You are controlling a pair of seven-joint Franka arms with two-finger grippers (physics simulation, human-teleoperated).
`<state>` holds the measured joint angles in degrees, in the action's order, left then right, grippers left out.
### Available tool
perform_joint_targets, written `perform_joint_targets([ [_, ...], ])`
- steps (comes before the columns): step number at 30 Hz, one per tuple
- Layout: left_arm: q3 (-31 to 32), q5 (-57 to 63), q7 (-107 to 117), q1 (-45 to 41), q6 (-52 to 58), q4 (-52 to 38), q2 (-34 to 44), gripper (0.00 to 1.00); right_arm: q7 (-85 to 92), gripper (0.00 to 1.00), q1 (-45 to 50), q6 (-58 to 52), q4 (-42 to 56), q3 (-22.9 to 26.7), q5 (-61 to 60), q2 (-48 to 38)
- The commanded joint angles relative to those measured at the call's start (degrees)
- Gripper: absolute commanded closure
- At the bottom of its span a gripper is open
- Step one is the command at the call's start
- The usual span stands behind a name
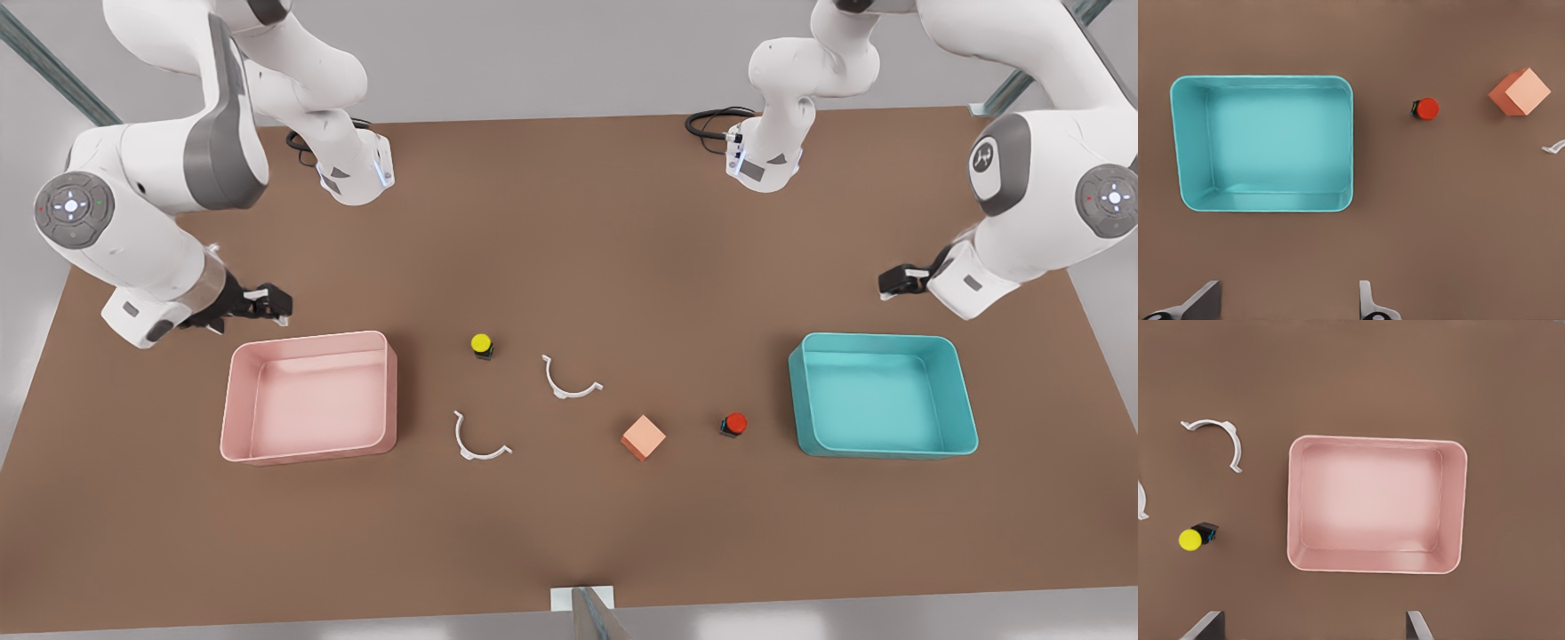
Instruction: Place the red button in the blue storage box with the left arm, and place the yellow button in the pink storage box with the right arm
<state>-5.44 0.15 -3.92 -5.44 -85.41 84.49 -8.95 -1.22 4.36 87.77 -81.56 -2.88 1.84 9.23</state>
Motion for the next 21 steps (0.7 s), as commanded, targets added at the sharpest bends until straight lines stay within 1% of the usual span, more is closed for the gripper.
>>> perform_joint_targets([
  [1,0.0,0.4,0.0,0.0,-7.3,0.0,-0.1,0.0,-2.0,0.0,0.2,6.5,0.1,0.0,0.0,-0.1],
  [2,0.4,0.2,0.0,-1.1,-7.4,-0.2,-0.9,0.0,-2.0,0.0,0.3,6.5,0.0,0.0,0.0,-0.1],
  [3,0.5,0.3,0.3,-5.5,-7.6,-0.6,-3.3,0.0,-2.0,0.0,0.2,6.5,0.1,0.0,0.0,-0.1],
  [4,0.5,0.4,0.5,-10.6,-9.8,-1.3,-7.6,0.0,-1.9,0.0,0.2,6.5,0.0,0.0,0.0,-0.1],
  [6,0.5,-0.2,1.0,-15.4,-22.7,-0.8,-14.5,0.0,-1.9,0.0,0.0,6.1,0.1,0.2,0.1,0.1],
  [8,0.5,-0.2,1.5,-16.2,-34.5,-0.3,-21.6,0.0,-1.8,0.0,0.5,6.0,0.3,0.1,0.0,0.0],
  [9,0.5,-0.2,1.2,-16.1,-41.3,3.0,-23.1,0.0,-0.7,0.0,1.5,5.4,0.4,0.2,0.2,0.8],
  [10,0.5,-0.2,1.1,-16.0,-47.1,6.4,-23.4,0.0,-0.6,0.0,2.8,8.7,-0.8,-1.0,0.0,2.8],
  [11,0.5,-0.2,0.8,-15.7,-51.7,9.0,-23.8,0.0,-1.2,0.0,4.4,14.3,-5.2,-3.8,-1.1,4.1],
  [12,0.4,-0.2,0.7,-15.7,-55.7,10.0,-25.1,0.0,-1.6,0.0,7.8,19.3,-8.1,-4.1,-1.3,6.8],
  [13,0.4,-0.2,0.7,-15.0,-56.5,9.9,-25.6,0.0,-6.6,0.0,11.0,23.7,-8.3,-4.9,-1.3,12.4],
  [14,0.4,-0.2,0.7,-14.9,-57.2,9.8,-26.3,0.0,-9.9,0.0,11.8,27.1,-8.3,-7.3,-0.9,16.2],
  [15,0.4,-0.1,0.7,-14.6,-57.2,9.7,-26.4,0.0,-14.9,0.0,14.3,28.0,-8.3,-8.5,2.9,18.1],
  [16,0.4,-0.1,0.7,-14.5,-57.2,9.5,-27.1,0.0,-20.0,0.0,13.9,30.9,-10.6,-11.0,5.5,18.8],
  [18,0.4,0.2,0.7,-14.3,-57.3,9.2,-28.1,0.0,-20.8,0.0,13.9,37.5,-17.8,-11.9,5.5,18.5],
  [19,0.4,0.0,0.7,-14.4,-59.9,9.1,-29.6,0.0,-22.1,0.0,13.9,41.0,-22.2,-12.0,5.5,17.2],
  [20,0.3,0.2,0.7,-14.2,-60.8,9.1,-30.8,0.0,-23.9,0.0,13.8,49.0,-29.4,-12.3,5.5,15.6],
  [21,0.3,0.1,0.8,-14.0,-60.8,8.8,-31.6,0.0,-24.4,0.0,13.8,52.3,-32.2,-12.3,5.5,15.3],
])
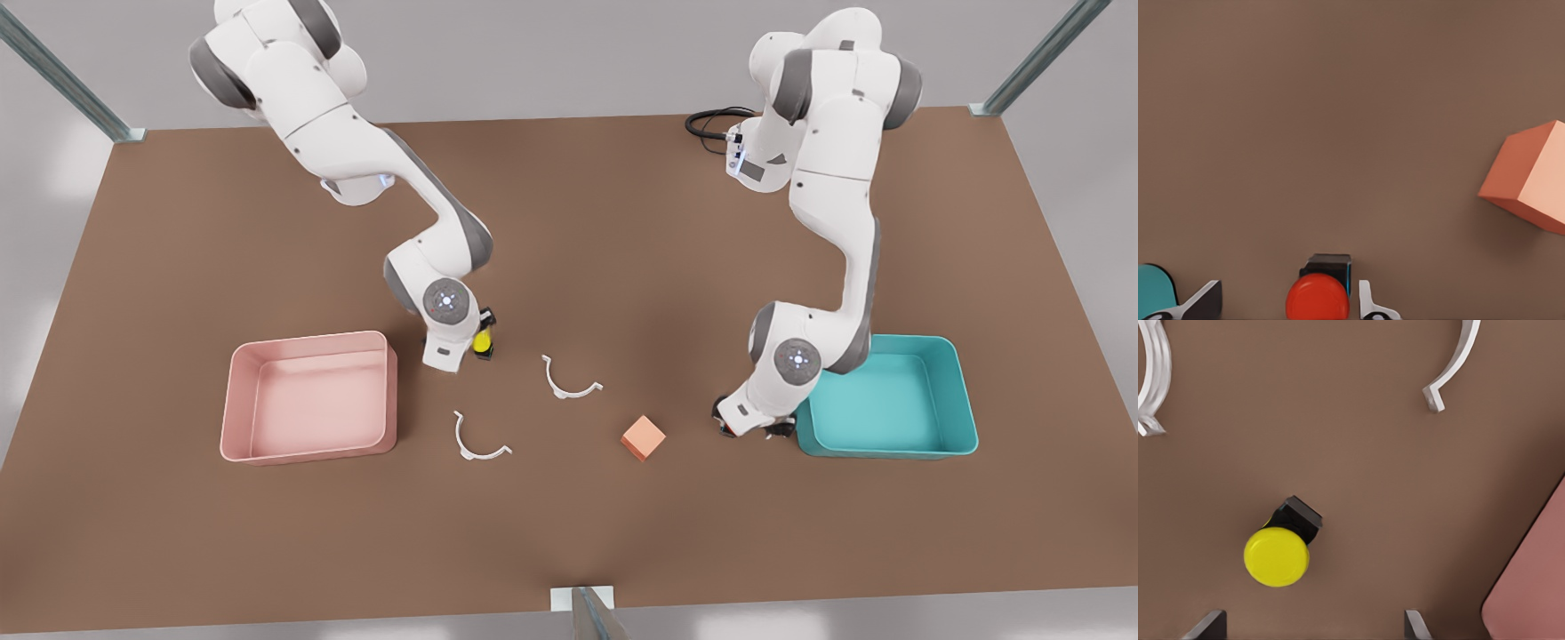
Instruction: Place the red button in the blue storage box with the left arm, and place the yellow button in the pink storage box with the right arm
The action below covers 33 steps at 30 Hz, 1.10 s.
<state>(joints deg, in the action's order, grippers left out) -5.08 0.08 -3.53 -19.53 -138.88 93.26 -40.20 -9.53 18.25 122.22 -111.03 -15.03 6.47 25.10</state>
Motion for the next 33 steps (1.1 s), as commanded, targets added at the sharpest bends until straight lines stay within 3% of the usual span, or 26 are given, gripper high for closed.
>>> perform_joint_targets([
  [1,0.0,-0.2,0.5,0.1,-7.4,-0.5,-1.5,0.0,-17.3,0.0,-0.1,21.1,-4.9,-0.2,0.9,-0.7],
  [6,0.1,-0.3,0.5,0.0,-7.2,2.7,-2.3,0.0,-17.1,0.0,-0.4,28.5,-5.1,-0.1,1.0,1.6],
  [7,0.1,-0.3,0.5,0.0,-7.2,2.7,-2.3,0.22,-16.9,0.0,-0.4,29.6,-5.2,0.0,0.9,2.1],
  [8,0.1,-0.3,0.5,0.0,-7.3,2.7,-2.2,0.34,-17.0,0.0,-0.4,29.7,-5.3,0.0,1.0,2.3],
  [11,0.1,-0.3,0.7,0.0,-7.2,2.7,-2.0,0.51,-17.0,0.0,-0.4,29.8,-5.2,0.1,1.0,3.6],
  [16,0.1,-0.3,1.0,0.6,-6.1,2.7,0.1,0.55,-16.7,0.0,-0.4,34.1,-13.1,-0.2,2.1,1.7],
  [20,0.2,-2.2,-5.7,5.6,5.6,2.5,9.2,0.56,-17.3,0.0,-0.5,34.2,-12.7,-1.1,2.1,1.9],
  [23,0.1,-4.5,-23.5,15.1,13.0,2.5,12.3,0.56,-17.3,0.0,-0.5,34.3,-12.7,-1.3,2.1,2.1],
  [25,0.1,-7.1,-33.6,19.9,16.3,2.6,12.5,0.56,-17.3,0.24,-0.5,34.3,-12.6,-1.3,2.1,2.1],
  [28,0.1,-8.5,-36.2,21.1,18.0,6.8,13.1,0.56,-17.3,0.31,-0.5,34.4,-12.8,-1.3,2.1,2.1],
  [30,0.1,-10.5,-38.5,21.7,13.0,11.5,12.7,0.52,-17.3,0.34,-0.5,34.4,-12.9,-1.4,2.1,2.1],
  [31,0.1,-10.9,-38.5,21.7,12.9,11.8,12.4,0.04,-17.3,0.34,-0.5,34.4,-13.0,-1.3,2.1,2.1],
  [33,0.1,-11.1,-38.3,21.6,13.1,12.2,12.4,0.0,-17.3,0.34,-0.5,34.5,-13.2,-1.3,2.1,2.1],
])
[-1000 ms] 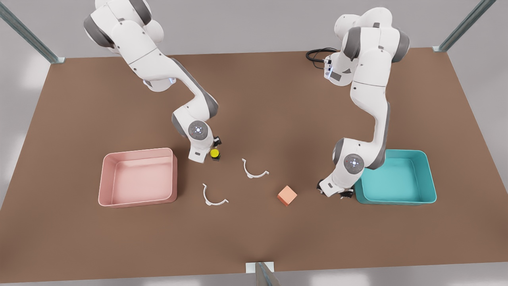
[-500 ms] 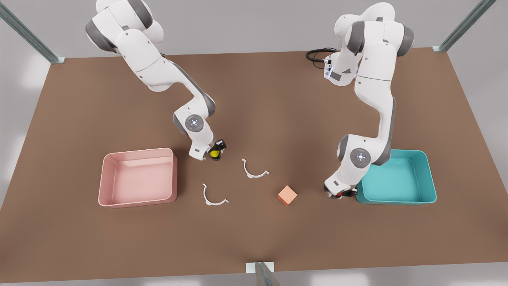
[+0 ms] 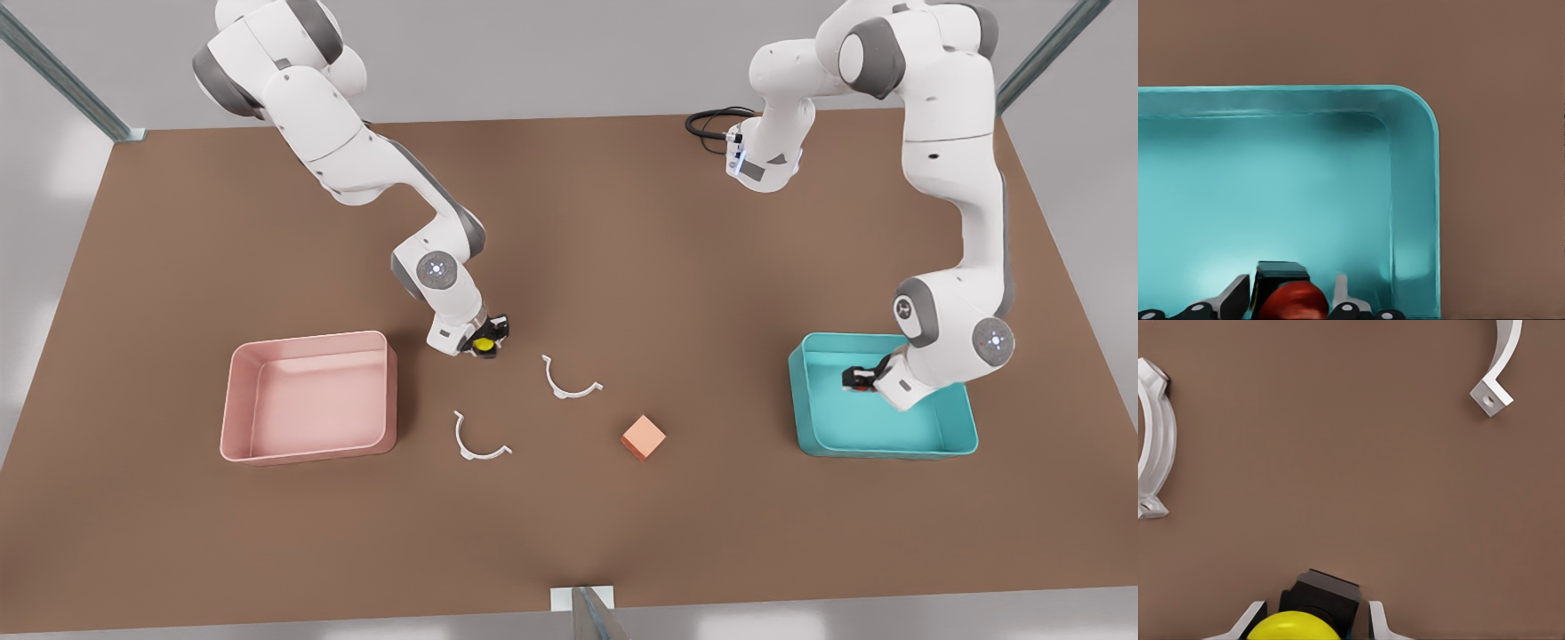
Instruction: Place the red button in the blue storage box with the left arm, and place the yellow button in the pink storage box with the right arm
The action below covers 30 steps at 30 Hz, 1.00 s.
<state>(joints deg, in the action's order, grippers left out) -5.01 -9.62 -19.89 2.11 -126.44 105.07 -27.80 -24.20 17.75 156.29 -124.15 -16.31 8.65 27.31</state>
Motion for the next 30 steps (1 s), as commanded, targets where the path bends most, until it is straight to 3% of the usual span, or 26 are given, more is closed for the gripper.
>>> perform_joint_targets([
  [1,0.0,-1.4,-21.4,-0.1,0.7,0.0,0.1,0.0,-2.6,0.34,0.0,0.9,0.0,0.0,0.0,0.2],
  [5,-0.1,-0.9,2.5,-0.9,1.9,-7.1,6.3,0.0,-2.4,0.45,0.0,1.4,-0.1,0.0,0.0,0.3],
  [9,-0.1,6.5,12.8,-3.9,28.1,-22.7,14.2,0.0,-2.0,0.45,-0.2,-0.7,0.7,0.0,0.0,-1.3],
  [10,0.0,8.3,12.8,-4.7,28.7,-15.8,21.9,0.0,-1.7,0.45,-1.0,-4.3,2.0,0.0,0.0,-3.2],
  [15,0.0,8.5,12.9,-5.9,32.6,-17.5,21.6,0.0,9.5,0.45,-8.0,-21.1,5.0,1.1,-0.2,-11.7],
  [18,0.1,8.5,12.7,-6.1,33.0,-17.6,21.6,0.0,15.5,0.45,-8.7,-42.6,22.5,4.2,-1.0,-9.2],
  [20,0.1,8.4,12.7,-6.7,33.0,-17.6,21.6,0.0,26.3,0.43,-8.6,-42.6,23.2,10.9,-5.9,-8.8],
  [23,0.1,8.4,12.7,-6.9,33.0,-17.6,20.9,0.0,35.9,0.44,-8.8,-42.6,22.6,16.6,-8.9,-8.0],
  [30,0.1,8.5,12.8,-7.6,32.9,-17.6,20.8,0.0,38.9,0.44,-10.2,-40.4,18.7,17.8,-9.0,-6.8],
])
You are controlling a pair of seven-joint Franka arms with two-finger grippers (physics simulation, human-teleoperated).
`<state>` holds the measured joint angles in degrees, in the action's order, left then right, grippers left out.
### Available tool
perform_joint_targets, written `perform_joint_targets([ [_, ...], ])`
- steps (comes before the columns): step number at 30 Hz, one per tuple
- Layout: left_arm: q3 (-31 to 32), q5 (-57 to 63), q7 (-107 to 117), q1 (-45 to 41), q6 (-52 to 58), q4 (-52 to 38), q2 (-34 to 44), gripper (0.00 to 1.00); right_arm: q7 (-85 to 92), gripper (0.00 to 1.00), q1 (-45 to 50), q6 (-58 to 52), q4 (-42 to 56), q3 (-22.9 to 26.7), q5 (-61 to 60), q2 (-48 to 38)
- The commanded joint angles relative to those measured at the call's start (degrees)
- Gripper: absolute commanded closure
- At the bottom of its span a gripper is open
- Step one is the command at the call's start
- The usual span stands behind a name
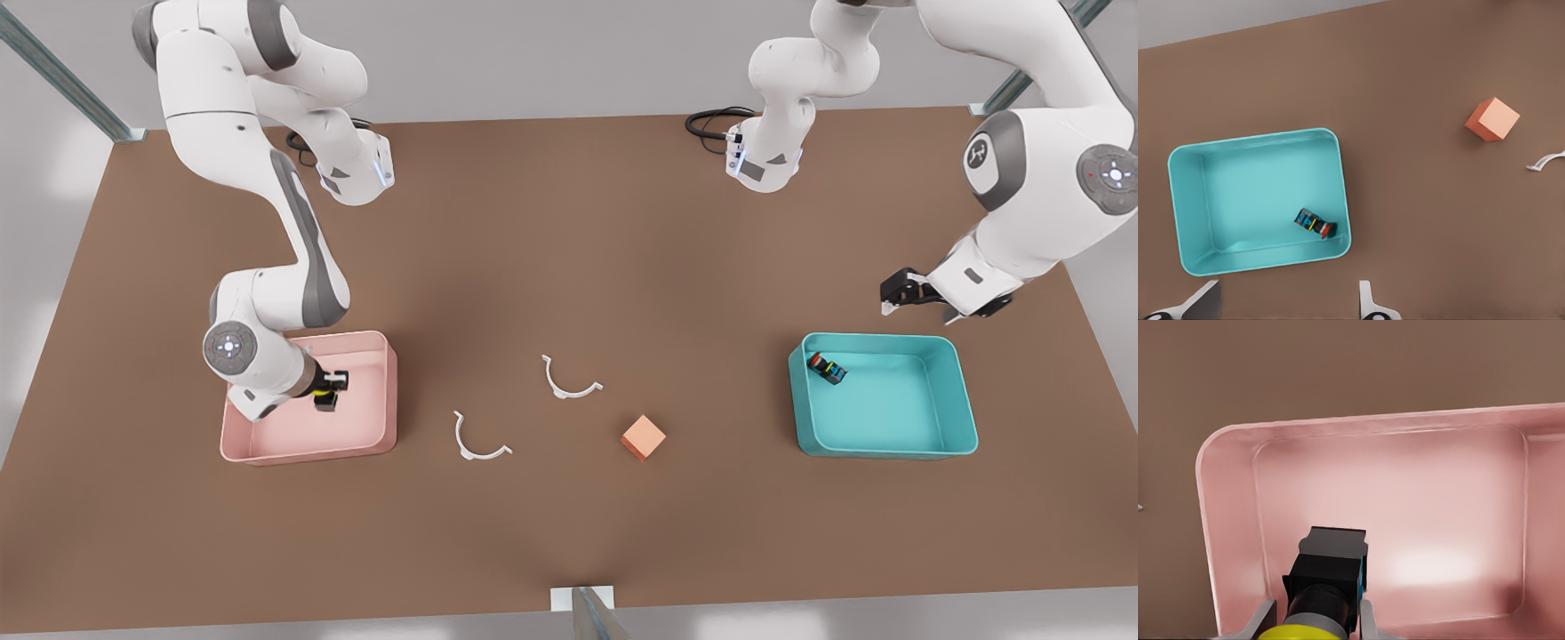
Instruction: Place the red button in the blue storage box with the left arm, and place the yellow button in the pink storage box with the right arm
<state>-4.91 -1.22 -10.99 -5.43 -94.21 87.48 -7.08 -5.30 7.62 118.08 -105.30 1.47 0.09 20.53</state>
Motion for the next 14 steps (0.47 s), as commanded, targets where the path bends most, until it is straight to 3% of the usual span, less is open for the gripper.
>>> perform_joint_targets([
  [1,0.0,0.1,3.8,-0.1,0.7,0.0,0.0,0.0,20.0,0.44,-0.2,-2.2,-0.2,0.0,-0.4,0.0],
  [2,0.0,0.1,3.8,-0.1,0.7,0.0,0.0,0.0,20.0,0.18,-0.2,-2.7,0.2,0.0,-0.5,0.4],
  [3,0.0,0.1,3.8,-0.1,0.7,0.1,0.0,0.0,20.0,0.05,-0.2,-2.9,0.5,0.0,-0.4,0.5],
  [4,0.0,0.1,3.7,-0.1,0.7,0.0,0.0,0.0,19.5,0.0,-0.2,-3.5,1.5,-0.1,-0.4,0.5],
  [6,0.0,0.1,3.7,-0.1,0.7,0.0,0.0,0.0,19.4,0.0,-0.1,-6.3,5.7,-0.1,-0.4,1.0],
  [9,0.0,0.2,3.8,-0.1,0.7,0.0,0.0,0.0,6.8,0.0,-0.1,-35.2,35.6,-0.6,0.8,1.7],
  [11,0.0,0.2,3.7,-0.1,0.7,0.0,0.0,0.0,6.3,0.0,-4.4,-36.8,34.9,-3.9,2.0,-4.0],
  [12,0.0,0.2,3.7,-0.1,0.7,0.0,0.0,0.0,6.0,0.0,-6.6,-29.8,22.9,-6.7,3.4,-10.0],
  [14,0.0,0.2,4.0,-0.5,0.8,-0.7,0.0,0.0,4.3,0.0,-6.2,-31.9,25.4,-7.1,3.4,-6.4],
])
